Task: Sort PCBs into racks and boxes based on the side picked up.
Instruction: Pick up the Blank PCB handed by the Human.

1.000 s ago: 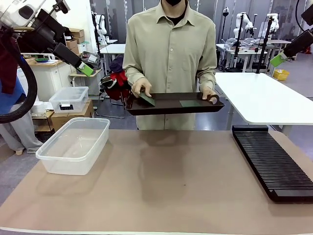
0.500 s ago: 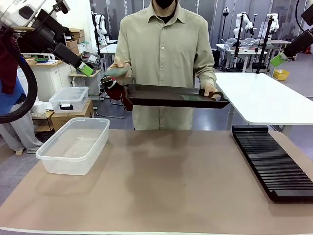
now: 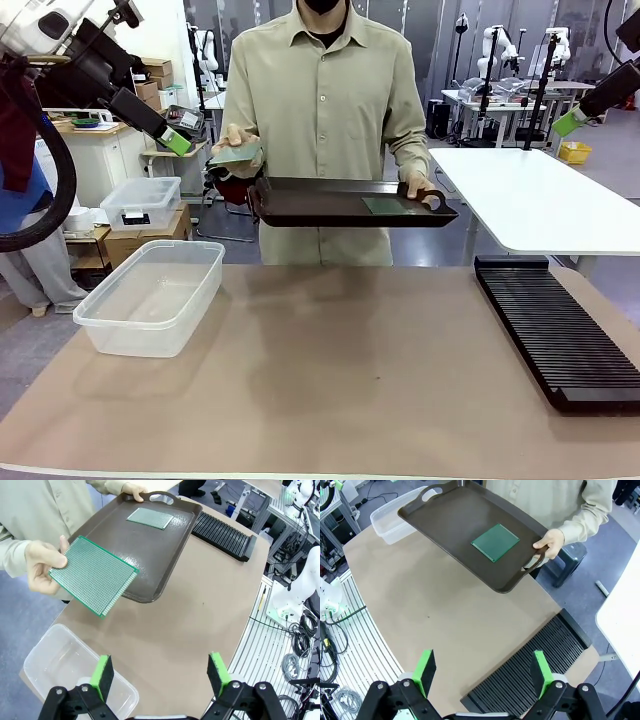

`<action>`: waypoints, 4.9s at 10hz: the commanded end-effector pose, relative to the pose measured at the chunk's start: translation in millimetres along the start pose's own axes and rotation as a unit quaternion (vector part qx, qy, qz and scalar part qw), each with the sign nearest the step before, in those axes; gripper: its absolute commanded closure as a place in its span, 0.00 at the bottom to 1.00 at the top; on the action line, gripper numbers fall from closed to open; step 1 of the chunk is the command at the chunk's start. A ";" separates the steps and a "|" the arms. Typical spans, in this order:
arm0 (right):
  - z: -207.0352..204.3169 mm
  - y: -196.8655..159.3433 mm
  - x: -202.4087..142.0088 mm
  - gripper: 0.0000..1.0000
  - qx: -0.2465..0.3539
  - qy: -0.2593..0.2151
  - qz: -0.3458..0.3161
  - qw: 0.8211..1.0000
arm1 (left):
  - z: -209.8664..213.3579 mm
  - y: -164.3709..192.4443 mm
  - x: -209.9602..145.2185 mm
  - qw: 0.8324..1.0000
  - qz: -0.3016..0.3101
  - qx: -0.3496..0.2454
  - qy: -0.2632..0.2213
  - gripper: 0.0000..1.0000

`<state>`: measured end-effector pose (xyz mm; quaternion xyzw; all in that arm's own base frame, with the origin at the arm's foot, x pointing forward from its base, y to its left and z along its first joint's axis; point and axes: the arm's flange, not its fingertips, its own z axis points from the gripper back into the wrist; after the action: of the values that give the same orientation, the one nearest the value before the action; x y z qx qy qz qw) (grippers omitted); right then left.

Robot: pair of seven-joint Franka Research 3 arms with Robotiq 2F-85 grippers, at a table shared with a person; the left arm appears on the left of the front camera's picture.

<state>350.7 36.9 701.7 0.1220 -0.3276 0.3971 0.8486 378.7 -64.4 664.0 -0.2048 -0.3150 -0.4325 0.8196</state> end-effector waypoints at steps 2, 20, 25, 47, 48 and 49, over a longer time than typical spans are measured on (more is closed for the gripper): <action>0.2 1.8 -0.8 0.00 0.000 0.003 0.003 1.000 | 0.5 0.9 -1.5 1.000 0.001 -0.003 0.000 0.00; 0.2 1.8 -0.8 0.00 0.000 0.003 0.003 1.000 | -58.0 86.4 -32.2 0.917 0.365 -0.152 -0.056 0.00; 0.2 1.8 -0.8 0.00 0.000 0.003 0.003 1.000 | -60.1 87.7 -33.4 0.922 0.359 -0.138 -0.052 0.00; 0.2 1.8 -0.8 0.00 0.000 0.003 0.003 1.000 | -140.7 174.3 -32.7 0.813 0.447 -0.371 -0.046 0.65; 0.2 1.8 -0.8 0.00 0.000 0.003 0.003 1.000 | -140.0 175.2 -33.0 0.812 0.448 -0.371 -0.044 1.00; 0.2 1.8 -0.8 0.00 0.000 0.003 0.003 1.000 | -139.8 174.1 -33.6 0.810 0.448 -0.375 -0.043 1.00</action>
<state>350.5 36.6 702.0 0.1212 -0.3278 0.3966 0.8489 555.2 -38.3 528.8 -0.6247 -0.0398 -0.0849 0.7752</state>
